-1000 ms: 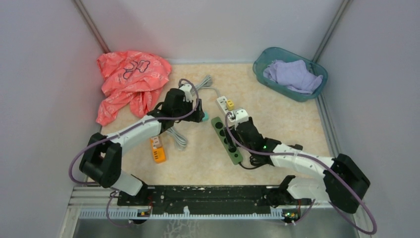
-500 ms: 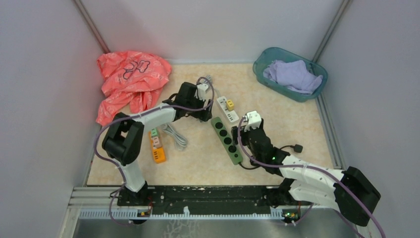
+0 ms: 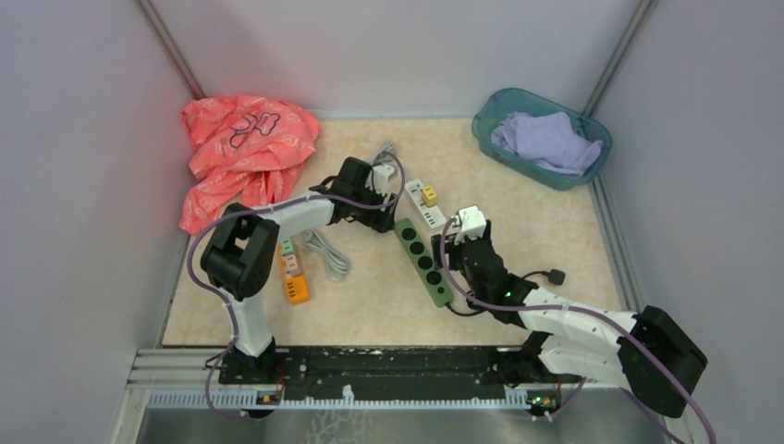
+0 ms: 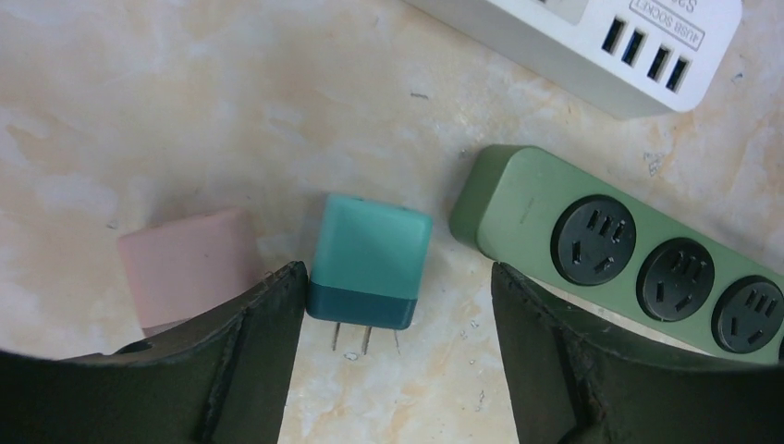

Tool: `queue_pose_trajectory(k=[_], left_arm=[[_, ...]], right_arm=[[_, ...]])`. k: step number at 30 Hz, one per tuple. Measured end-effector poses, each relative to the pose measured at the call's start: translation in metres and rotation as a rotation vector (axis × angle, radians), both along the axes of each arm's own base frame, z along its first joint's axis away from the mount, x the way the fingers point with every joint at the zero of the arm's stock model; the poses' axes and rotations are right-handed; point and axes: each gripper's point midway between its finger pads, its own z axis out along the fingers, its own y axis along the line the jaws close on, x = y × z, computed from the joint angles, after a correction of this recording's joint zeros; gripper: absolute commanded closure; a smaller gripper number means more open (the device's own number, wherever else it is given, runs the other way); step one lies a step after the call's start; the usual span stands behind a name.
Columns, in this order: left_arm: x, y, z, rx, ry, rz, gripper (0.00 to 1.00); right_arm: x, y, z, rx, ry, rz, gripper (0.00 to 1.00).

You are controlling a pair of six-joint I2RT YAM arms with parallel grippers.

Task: Insert the plug

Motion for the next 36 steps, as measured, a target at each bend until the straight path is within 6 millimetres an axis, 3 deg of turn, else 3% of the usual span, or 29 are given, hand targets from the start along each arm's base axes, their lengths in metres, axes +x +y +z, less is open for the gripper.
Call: queue_pose_trajectory(k=[7,24,31,36], left_arm=[[-0.018,0.007,-0.014,0.01,0.052,-0.005,0.29],[-0.006,0.013,-0.019,0.082,-0.007,0.084,0.33],[0.001,0.008,-0.021,0.082,-0.032,0.09,0.41],[0.004,0.006,-0.021,0.085,-0.046,0.09,0.55]], right_arm=[[0.001,0.0,-0.001,-0.002,0.0,0.0,0.15],[0.001,0.001,-0.002,-0.007,0.003,0.0,0.15],[0.001,0.001,-0.005,-0.011,0.007,0.0,0.15],[0.001,0.001,-0.005,-0.011,0.008,0.001,0.15]])
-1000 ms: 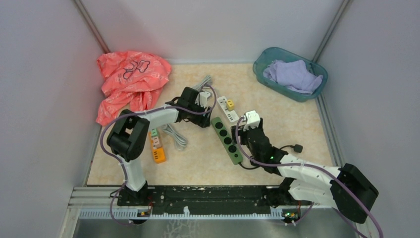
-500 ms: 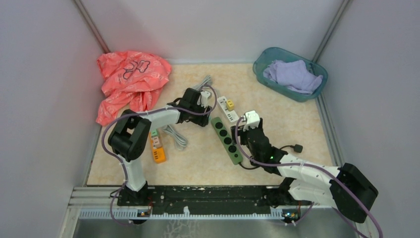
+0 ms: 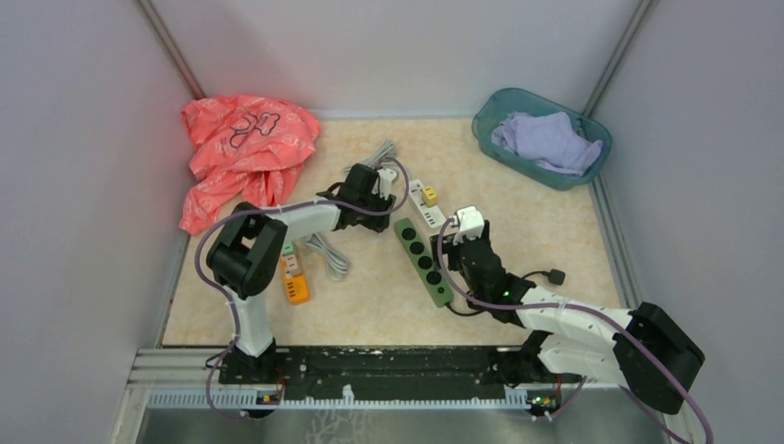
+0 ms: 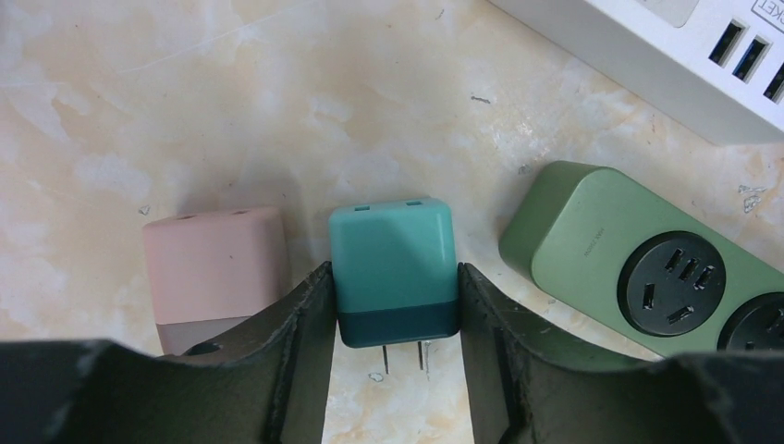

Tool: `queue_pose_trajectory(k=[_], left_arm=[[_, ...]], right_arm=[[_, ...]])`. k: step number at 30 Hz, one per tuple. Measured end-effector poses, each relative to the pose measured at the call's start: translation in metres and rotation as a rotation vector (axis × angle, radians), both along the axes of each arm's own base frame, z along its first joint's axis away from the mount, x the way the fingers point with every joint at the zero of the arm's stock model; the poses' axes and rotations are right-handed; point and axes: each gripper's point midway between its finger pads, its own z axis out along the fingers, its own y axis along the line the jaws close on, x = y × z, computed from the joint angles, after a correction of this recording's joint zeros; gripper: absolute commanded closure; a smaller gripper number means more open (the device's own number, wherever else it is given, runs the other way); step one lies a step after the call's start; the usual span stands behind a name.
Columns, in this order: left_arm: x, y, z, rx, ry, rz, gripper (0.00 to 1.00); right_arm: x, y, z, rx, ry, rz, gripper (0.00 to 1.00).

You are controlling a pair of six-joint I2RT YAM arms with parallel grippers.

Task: Insert the plug

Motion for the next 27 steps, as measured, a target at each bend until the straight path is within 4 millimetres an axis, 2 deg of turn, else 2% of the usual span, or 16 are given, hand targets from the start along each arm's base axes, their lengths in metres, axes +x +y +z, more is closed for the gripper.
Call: queue_pose_trajectory(k=[4,7,10,13,22,27], left_arm=[[-0.001,0.0,0.0,-0.002,-0.007,-0.003,0.64],[-0.005,0.002,0.001,-0.006,-0.012,-0.006,0.66],[-0.018,0.006,0.002,-0.005,-0.007,-0.014,0.68],[-0.034,0.009,0.007,-0.007,-0.012,-0.036,0.69],[-0.062,-0.008,0.07,-0.121,-0.213,-0.147,0.72],[-0.076,-0.014,0.095,-0.186,-0.323,-0.216,0.71]], right_arm=[[0.0,0.0,-0.001,-0.001,0.002,0.001,0.15],[-0.001,0.0,-0.003,-0.004,0.013,0.004,0.15],[-0.003,0.0,-0.005,-0.005,0.039,-0.001,0.15],[-0.003,0.003,0.001,0.008,0.066,-0.007,0.15],[-0.005,0.013,0.029,0.045,0.152,-0.008,0.12],[-0.011,0.015,0.039,0.06,0.213,0.008,0.12]])
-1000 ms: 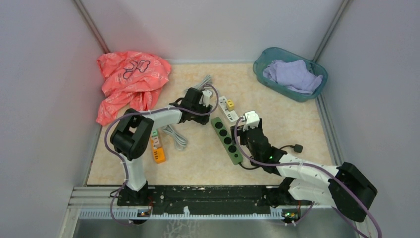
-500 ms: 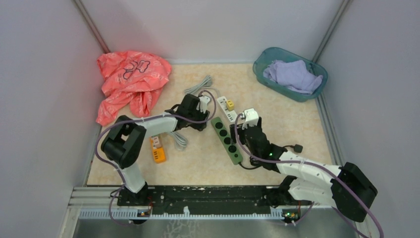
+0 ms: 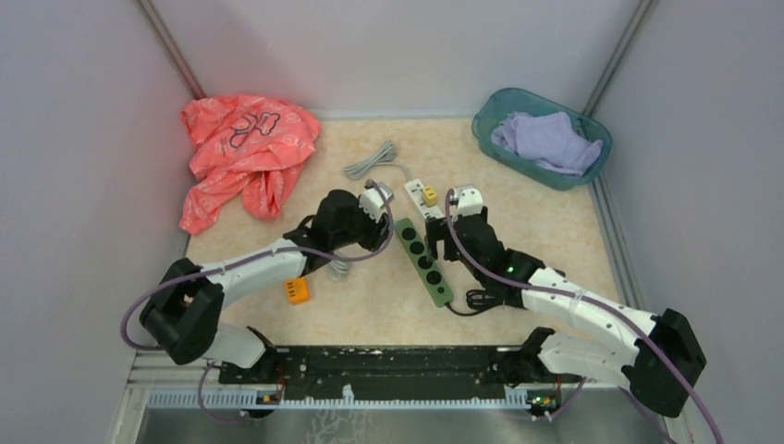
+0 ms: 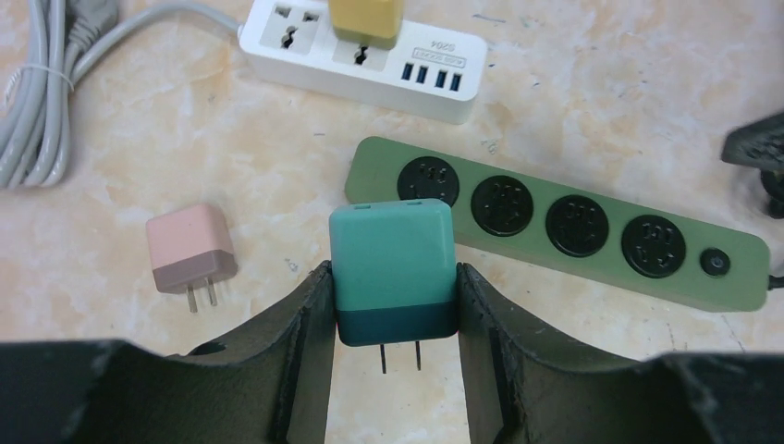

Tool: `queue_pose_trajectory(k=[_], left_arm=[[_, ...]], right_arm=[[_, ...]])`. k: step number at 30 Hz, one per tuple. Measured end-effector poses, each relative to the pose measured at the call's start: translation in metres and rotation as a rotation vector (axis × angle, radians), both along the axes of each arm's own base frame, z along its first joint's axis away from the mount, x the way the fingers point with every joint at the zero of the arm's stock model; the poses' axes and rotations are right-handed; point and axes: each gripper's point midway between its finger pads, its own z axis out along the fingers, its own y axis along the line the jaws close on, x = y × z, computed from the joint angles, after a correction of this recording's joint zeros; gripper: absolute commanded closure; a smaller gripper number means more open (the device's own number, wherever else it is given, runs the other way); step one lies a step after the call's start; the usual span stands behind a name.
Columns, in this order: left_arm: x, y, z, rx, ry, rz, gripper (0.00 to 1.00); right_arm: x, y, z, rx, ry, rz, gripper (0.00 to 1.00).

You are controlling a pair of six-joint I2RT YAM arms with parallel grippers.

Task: Insert the plug

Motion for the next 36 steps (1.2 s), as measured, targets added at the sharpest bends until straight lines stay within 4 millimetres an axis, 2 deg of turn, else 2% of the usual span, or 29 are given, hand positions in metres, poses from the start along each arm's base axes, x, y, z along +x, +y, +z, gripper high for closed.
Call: queue_pose_trajectory(k=[5,12,18,23,27,32,36], left_arm=[[-0.017,-0.003,0.017,-0.055,-0.095,-0.069,0.72],[-0.038,-0.011,0.043,-0.123,-0.246,-0.176,0.73],[-0.058,-0.02,0.053,-0.165,-0.355,-0.271,0.74],[-0.066,-0.03,0.064,-0.19,-0.424,-0.327,0.75],[-0.073,-0.036,0.075,-0.227,-0.477,-0.363,0.75],[-0.08,-0.042,0.085,-0.263,-0.518,-0.397,0.75],[-0.086,-0.044,0.091,-0.293,-0.539,-0.413,0.75]], right_arm=[[-0.005,0.007,0.018,0.034,0.051,0.042,0.12],[-0.018,0.028,0.045,0.108,0.11,0.143,0.16],[-0.022,0.047,0.059,0.16,0.188,0.21,0.18],[-0.028,0.06,0.07,0.201,0.23,0.266,0.23],[-0.028,0.067,0.075,0.222,0.257,0.293,0.28],[-0.028,0.069,0.069,0.232,0.299,0.304,0.32],[-0.03,0.071,0.068,0.244,0.318,0.327,0.43]])
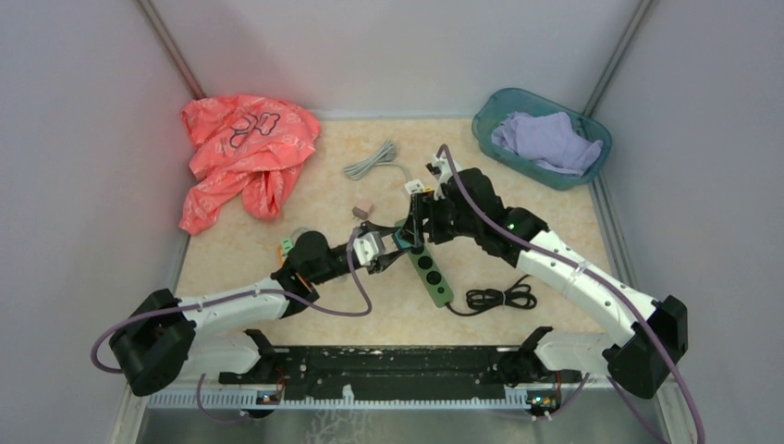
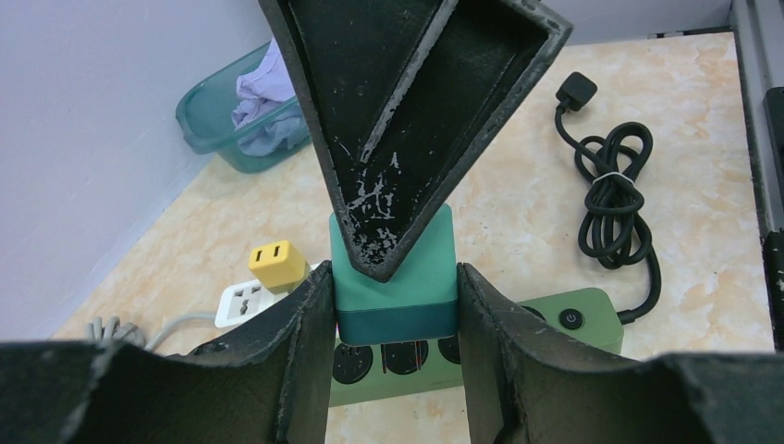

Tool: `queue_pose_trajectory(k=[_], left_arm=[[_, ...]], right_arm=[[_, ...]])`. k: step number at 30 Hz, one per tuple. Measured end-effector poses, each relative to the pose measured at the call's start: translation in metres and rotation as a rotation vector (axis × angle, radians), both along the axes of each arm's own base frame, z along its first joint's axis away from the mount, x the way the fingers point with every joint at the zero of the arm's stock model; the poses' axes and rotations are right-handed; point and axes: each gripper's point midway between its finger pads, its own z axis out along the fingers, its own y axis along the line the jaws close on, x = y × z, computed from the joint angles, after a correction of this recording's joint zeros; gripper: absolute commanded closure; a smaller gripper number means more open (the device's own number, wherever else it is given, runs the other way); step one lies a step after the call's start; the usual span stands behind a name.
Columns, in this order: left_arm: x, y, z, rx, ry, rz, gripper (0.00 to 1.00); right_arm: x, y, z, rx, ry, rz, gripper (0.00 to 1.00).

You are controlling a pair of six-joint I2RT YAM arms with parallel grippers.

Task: Insert the plug

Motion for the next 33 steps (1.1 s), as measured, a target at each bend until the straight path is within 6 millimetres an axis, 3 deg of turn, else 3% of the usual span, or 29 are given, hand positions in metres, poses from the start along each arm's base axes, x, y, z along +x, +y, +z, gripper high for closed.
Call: queue_pose_trajectory(k=[10,16,20,25,33], left_arm=[[-0.004,-0.002,0.003,-0.041,0.01,-0.019,0.76],[-0.006,-0.003,0.003,-0.062,0.018,-0.025,0.74],[-0.006,-0.002,0.0,-0.06,0.028,-0.022,0.65],[-0.006,-0.001,-0.001,-0.061,0.031,-0.014,0.47],[0.0,0.005,-0.005,-0.061,0.074,0.04,0.32]], right_arm=[[-0.01,0.009,0.004,0.049,0.036,0.073,0.6],[-0.011,0.012,0.001,0.056,0.049,0.1,0.81],[-0.011,0.012,-0.003,0.051,0.06,0.111,1.0],[-0.01,0.012,-0.003,0.049,0.057,0.119,1.0],[-0.006,0.006,-0.008,0.001,0.016,0.127,1.0]])
